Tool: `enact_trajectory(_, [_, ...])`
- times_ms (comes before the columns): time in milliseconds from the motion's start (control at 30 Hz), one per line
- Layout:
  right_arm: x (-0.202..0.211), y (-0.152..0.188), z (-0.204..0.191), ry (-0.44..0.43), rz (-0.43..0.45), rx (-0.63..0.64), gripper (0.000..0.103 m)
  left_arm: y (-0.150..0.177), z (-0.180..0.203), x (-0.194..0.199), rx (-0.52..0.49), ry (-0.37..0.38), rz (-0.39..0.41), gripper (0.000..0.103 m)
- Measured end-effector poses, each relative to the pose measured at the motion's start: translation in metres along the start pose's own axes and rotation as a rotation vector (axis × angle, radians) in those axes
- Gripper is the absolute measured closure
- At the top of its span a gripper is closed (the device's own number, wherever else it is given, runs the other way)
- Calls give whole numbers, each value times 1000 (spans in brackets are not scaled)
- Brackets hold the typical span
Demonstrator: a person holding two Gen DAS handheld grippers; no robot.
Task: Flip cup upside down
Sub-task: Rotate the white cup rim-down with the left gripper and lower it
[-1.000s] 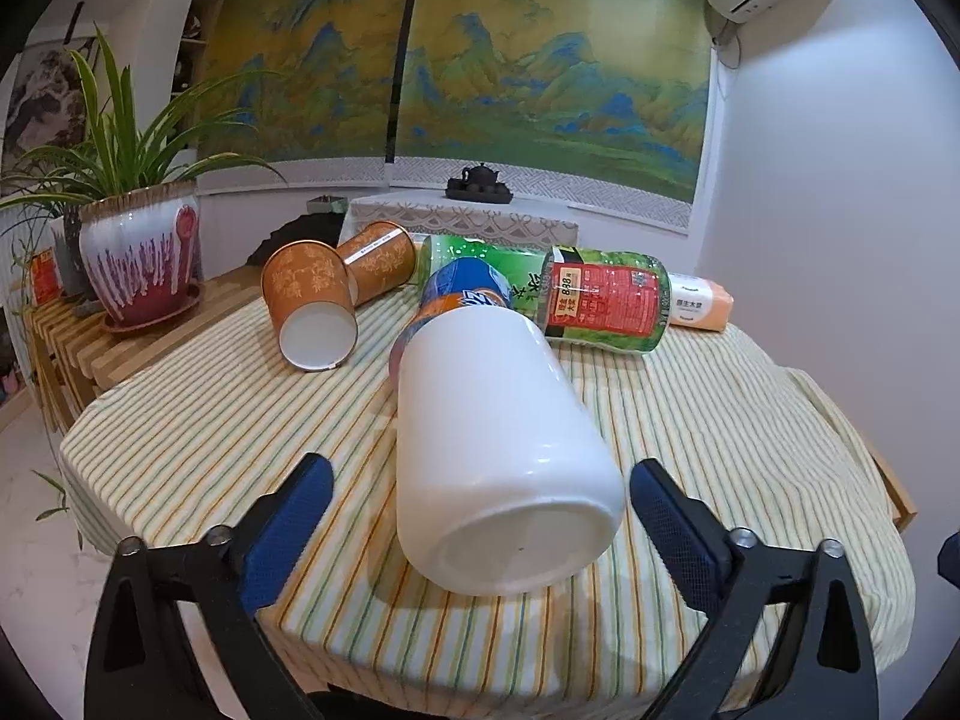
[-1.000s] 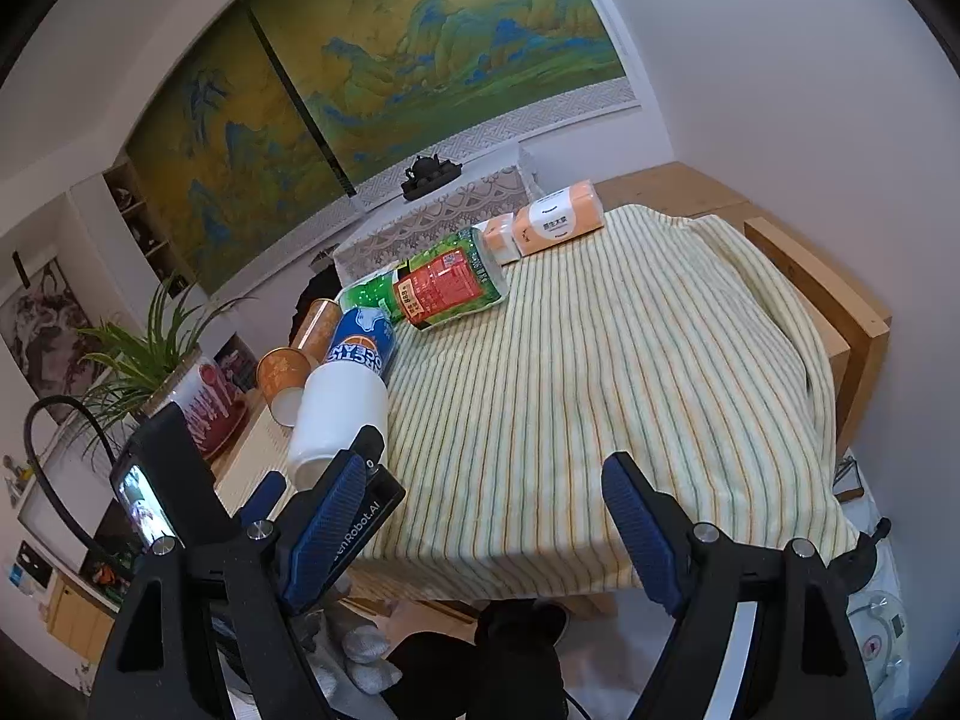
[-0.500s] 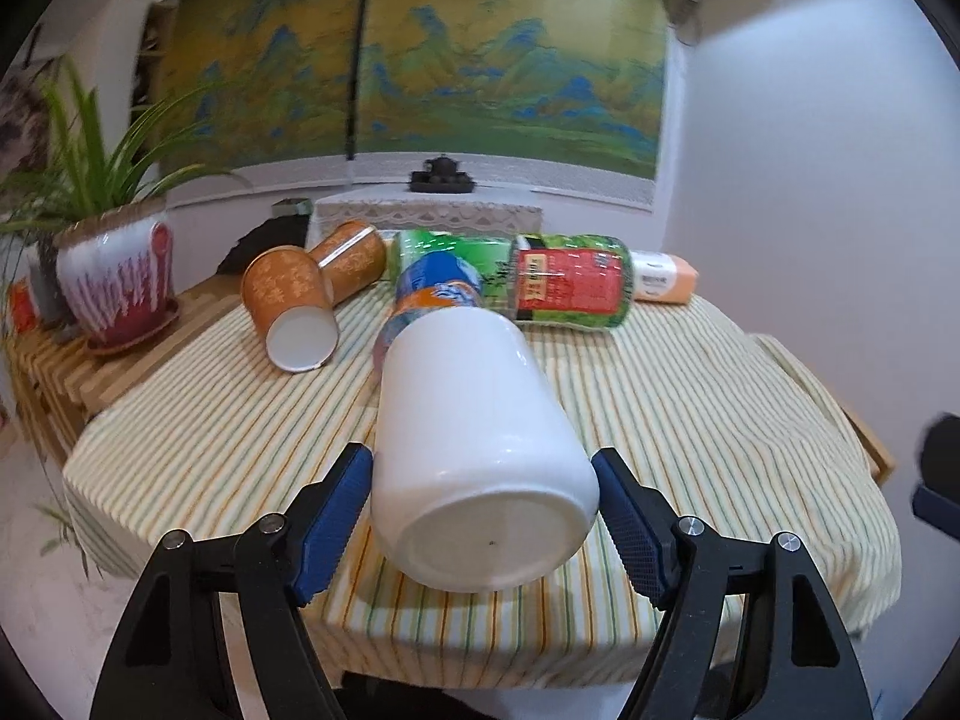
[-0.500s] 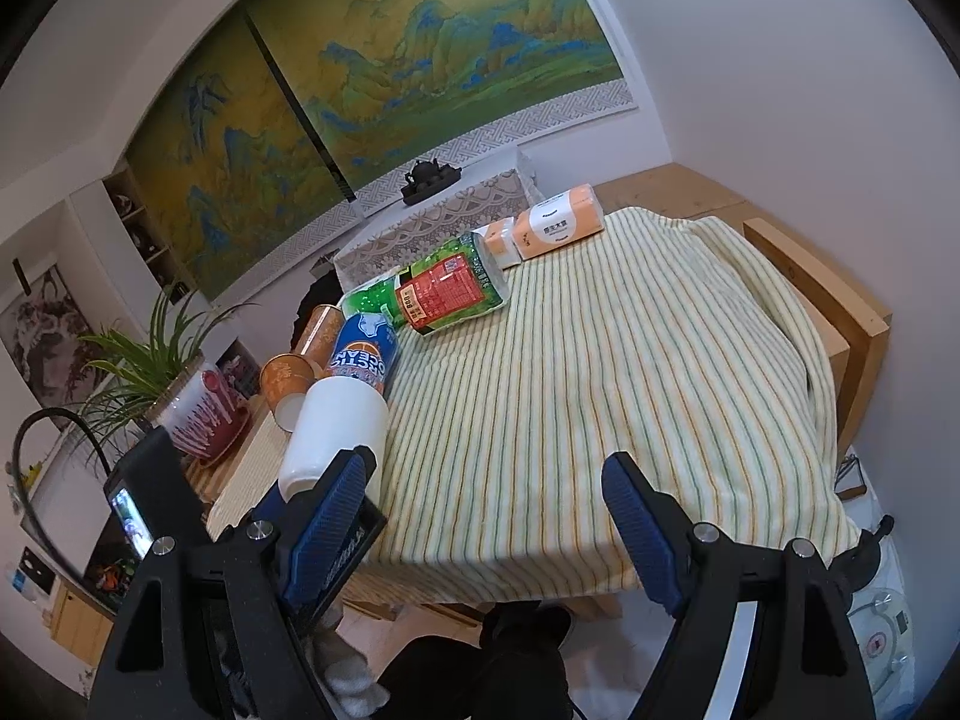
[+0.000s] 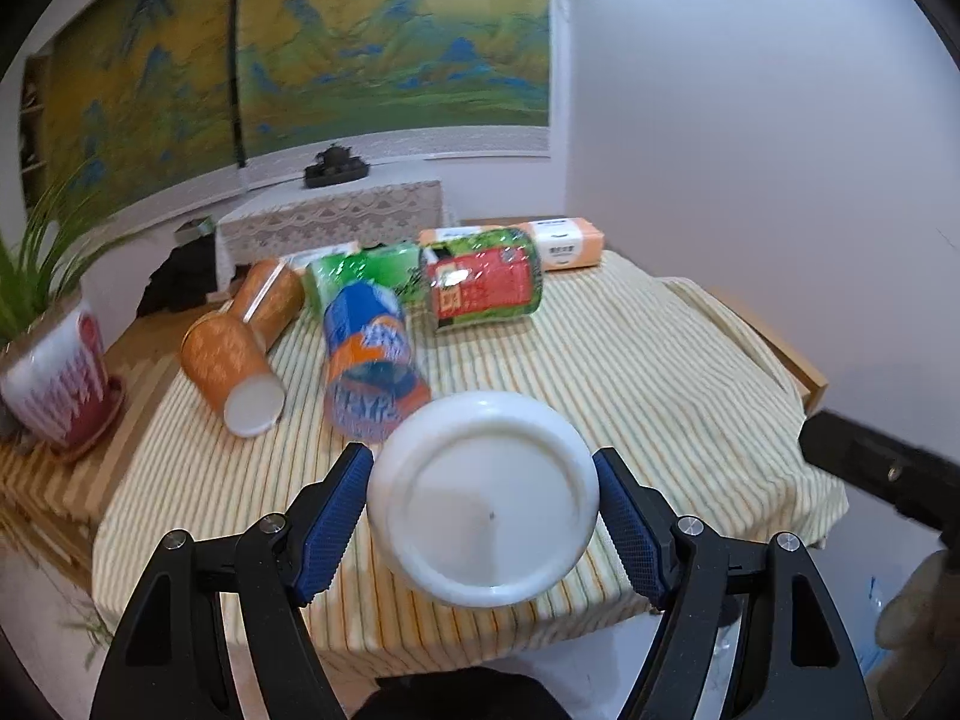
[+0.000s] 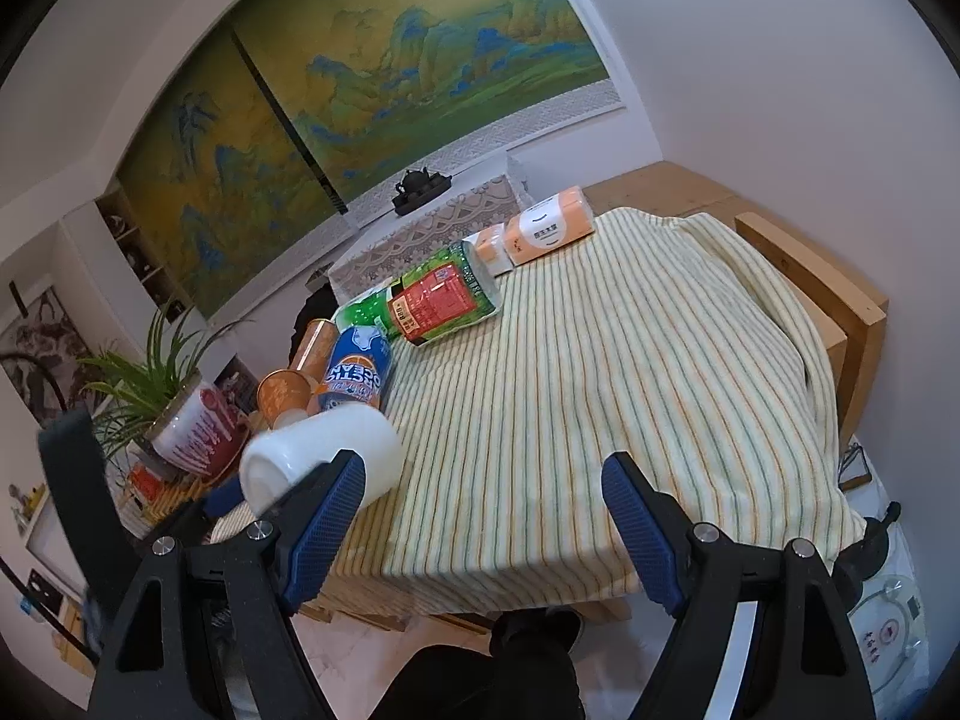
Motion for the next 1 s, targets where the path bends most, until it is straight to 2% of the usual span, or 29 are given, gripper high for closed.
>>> enact_trajectory(200, [-3, -1, 2, -1, -4, -5, 25, -14, -4, -13, -24, 21, -10, 26])
enact_trajectory(467, [-5, 0, 4, 28, 8, 9, 25, -20, -21, -30, 36, 43, 17, 26])
enact_trajectory(1000, [-16, 1, -2, 55, 3, 36, 25, -28, -31, -40, 88, 57, 41, 26])
Point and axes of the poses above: each gripper's, at about its wrist camera, not at the fingertips, and x roughly against the way its jaws point, z to its right, y to its underside, the point moved 1 cm from there along -x, roughly the way its jaws point, and after that the axes turned 14 degrees about y, right-handed, at the moved point
